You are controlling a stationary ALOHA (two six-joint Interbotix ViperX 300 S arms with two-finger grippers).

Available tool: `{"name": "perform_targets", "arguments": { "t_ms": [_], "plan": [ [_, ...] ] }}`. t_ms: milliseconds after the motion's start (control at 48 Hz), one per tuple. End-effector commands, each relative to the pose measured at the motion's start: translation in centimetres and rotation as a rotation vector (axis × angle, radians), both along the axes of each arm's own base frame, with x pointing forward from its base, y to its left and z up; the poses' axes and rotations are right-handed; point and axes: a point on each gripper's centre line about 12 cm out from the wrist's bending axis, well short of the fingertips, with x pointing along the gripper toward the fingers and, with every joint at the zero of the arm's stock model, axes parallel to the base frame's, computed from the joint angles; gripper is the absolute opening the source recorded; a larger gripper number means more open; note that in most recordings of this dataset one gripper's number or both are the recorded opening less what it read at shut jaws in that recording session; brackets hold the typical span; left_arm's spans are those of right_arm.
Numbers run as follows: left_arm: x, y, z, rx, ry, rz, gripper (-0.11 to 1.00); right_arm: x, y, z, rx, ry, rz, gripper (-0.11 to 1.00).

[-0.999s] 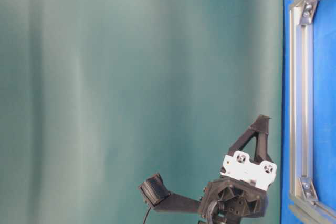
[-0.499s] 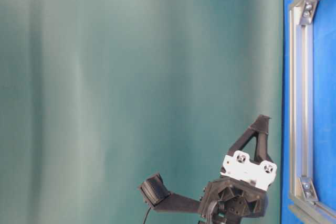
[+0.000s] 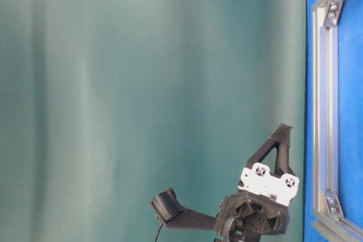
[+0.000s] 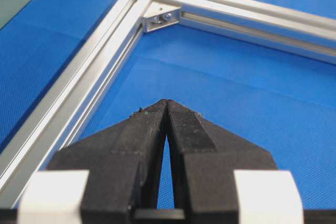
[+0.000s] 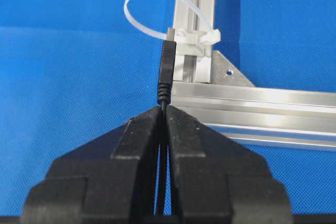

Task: Insert the wire through the string loop located on the right side.
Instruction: 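Carry the cable right and align the plug with the white cable-tie loop, then push the plug leftward through the white loop with the right gripper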

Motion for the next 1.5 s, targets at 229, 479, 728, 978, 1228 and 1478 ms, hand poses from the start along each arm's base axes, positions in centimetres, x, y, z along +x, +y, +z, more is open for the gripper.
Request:
{"name": "perform_targets", "arguments": {
  "t_ms": [229,479,728,978,1228,1478],
  "plan": [
    [0.35,0.15,1.93,0.021,-0.058,-0.001,0.0,0.29,-0.03,0.39,0.003,-0.021,-0.005,-0.02],
    [0.43,0.16,2.02,0.023,-0.06,-0.002,0.0,0.33,-0.01,0.43,0.002,-0.023,-0.003,-0.02],
    [0.43,0.16,2.02,0.023,-0.06,-0.002,0.0,0.28,-0.02,0.34,0.001,-0.018,-0.003,-0.02],
    [0.39,0.16,1.97,0.021,-0.059,-0.001,0.0,0.33,-0.01,0.43,0.002,-0.023,-0.003,-0.02],
    [0.4,0.15,1.97,0.022,-0.059,-0.002,0.0,0.42,0.01,0.49,0.002,-0.024,-0.003,-0.02],
    [0.43,0.16,2.02,0.023,-0.06,-0.002,0.0,1.07,0.11,0.65,0.002,-0.03,-0.006,-0.02]
  ]
}}
